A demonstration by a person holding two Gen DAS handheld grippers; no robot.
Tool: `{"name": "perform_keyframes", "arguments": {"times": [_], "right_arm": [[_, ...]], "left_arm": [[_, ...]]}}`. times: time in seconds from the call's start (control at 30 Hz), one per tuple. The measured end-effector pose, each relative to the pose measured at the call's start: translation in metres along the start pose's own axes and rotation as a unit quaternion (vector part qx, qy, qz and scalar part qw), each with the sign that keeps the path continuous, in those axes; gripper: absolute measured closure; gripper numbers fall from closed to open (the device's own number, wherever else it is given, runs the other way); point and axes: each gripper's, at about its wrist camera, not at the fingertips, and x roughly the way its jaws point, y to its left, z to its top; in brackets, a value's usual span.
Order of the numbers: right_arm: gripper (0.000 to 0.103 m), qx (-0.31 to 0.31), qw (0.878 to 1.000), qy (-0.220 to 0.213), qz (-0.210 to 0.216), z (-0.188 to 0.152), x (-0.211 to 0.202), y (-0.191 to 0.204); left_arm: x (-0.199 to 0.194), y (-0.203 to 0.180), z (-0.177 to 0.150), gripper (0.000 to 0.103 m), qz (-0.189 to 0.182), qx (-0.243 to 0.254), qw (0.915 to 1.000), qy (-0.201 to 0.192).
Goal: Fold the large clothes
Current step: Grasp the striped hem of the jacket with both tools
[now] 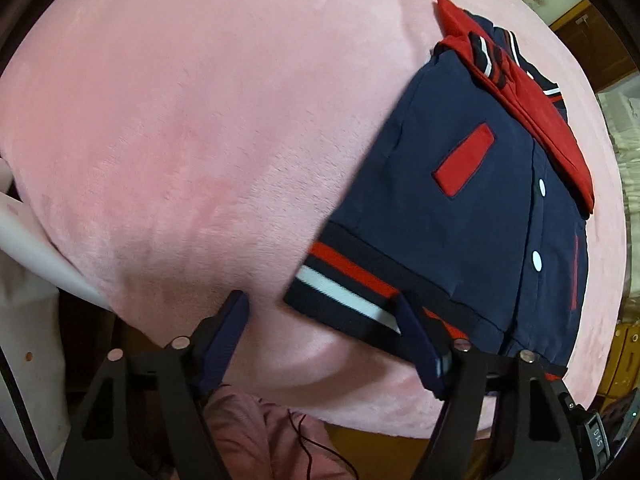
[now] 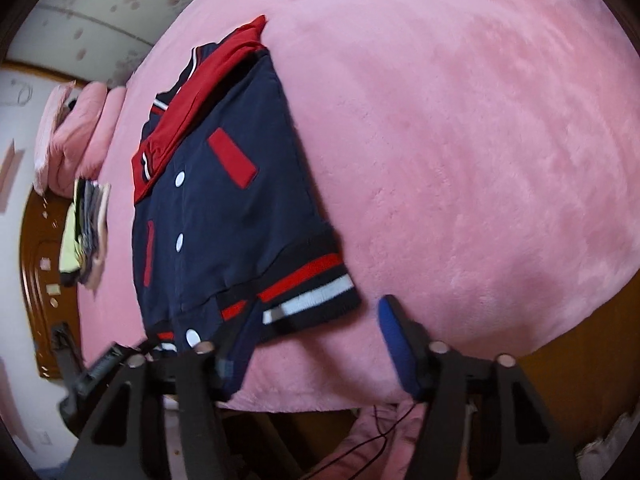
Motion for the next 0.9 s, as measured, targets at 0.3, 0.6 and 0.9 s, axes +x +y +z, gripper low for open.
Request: {"name": "perform_keyframes", "arguments": {"times": [0.3, 0.6, 0.9], "right_arm": [[0.09, 0.026, 0.998, 0.025, 0.046, 0.003, 0.009, -0.003], [0.092, 0.032, 0.989, 0.009, 0.142, 0.012, -0.005, 0.019], [0.093, 0.018, 0.973, -0.083, 0.216, 0.051, -0.045, 0.075]], "left_arm": [[0.002, -0.014, -0.001, 0.074, -0.042, -0.005, 0.9991, 0.005], [-0.023, -0.036, 0.012, 0.093, -0.046, -0.035, 0.9982, -0.016], [-0.086, -0.088, 0.064, 0.094, -0.063, -0.016, 0.9933, -0.096]]}}
